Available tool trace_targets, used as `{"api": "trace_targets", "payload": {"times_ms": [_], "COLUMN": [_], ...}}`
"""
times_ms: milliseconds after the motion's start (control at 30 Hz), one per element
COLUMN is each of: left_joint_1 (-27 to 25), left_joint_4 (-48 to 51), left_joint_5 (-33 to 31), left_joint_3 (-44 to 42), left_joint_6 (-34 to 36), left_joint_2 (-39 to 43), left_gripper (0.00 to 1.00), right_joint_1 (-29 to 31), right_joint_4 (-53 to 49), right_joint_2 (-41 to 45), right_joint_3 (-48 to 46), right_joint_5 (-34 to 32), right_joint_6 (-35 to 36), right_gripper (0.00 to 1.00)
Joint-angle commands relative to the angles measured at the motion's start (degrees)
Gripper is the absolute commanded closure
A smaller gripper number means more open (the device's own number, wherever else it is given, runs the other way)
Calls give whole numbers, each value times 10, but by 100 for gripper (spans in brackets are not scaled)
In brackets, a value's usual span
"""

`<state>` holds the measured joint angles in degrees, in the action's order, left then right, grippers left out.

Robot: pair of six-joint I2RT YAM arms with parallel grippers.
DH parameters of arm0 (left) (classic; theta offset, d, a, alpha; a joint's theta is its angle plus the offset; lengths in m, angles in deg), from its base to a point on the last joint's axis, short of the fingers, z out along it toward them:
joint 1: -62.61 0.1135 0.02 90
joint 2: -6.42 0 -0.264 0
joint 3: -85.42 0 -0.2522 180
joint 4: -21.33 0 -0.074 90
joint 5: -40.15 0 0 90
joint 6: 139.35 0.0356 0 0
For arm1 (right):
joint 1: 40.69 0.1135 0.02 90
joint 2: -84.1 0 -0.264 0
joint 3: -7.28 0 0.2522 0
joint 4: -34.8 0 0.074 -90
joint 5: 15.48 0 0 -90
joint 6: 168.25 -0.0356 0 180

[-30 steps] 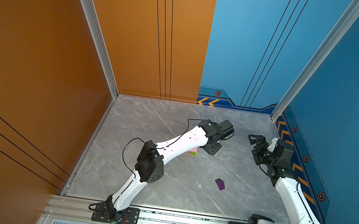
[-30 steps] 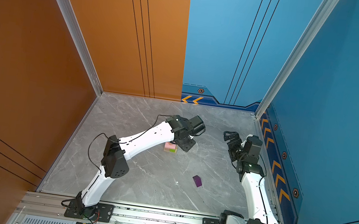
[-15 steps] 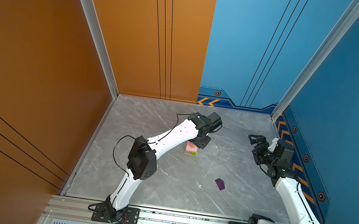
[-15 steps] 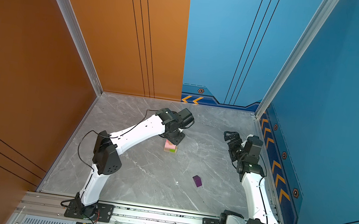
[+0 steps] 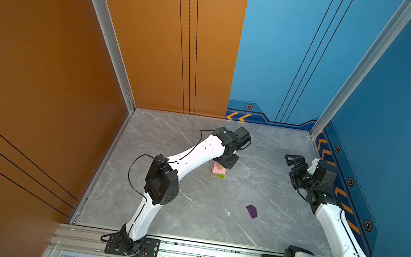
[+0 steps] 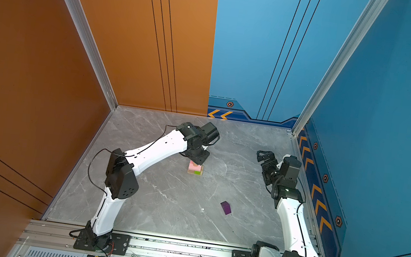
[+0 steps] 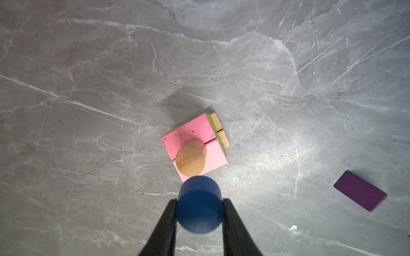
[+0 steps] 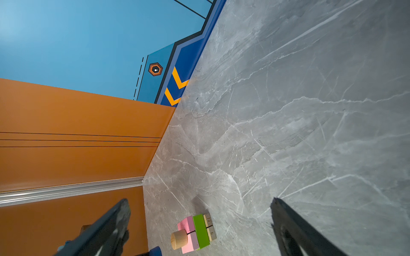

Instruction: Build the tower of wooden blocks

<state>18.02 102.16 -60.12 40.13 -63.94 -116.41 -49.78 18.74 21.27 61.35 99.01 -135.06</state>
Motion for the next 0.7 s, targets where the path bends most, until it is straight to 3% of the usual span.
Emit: {"api": "trace_targets", "payload": {"times_ms": [0, 667], "left_joint_1": [12, 30], "left_joint_4": [-10, -64], "left_joint_5": [25, 54], "left_joint_3": [-25, -69], "left_joint_6": [-9, -20], "left_joint_2": [14, 29], "left_gripper": [68, 69], "right_joint_1": [-5, -6], "right_joint_4": [5, 7], "right_joint_2": [-6, -11], "right_joint_3": [-2, -2], "right_joint_5": [11, 11], "right_joint_6": [9, 9], "right_gripper": [0, 0]}}
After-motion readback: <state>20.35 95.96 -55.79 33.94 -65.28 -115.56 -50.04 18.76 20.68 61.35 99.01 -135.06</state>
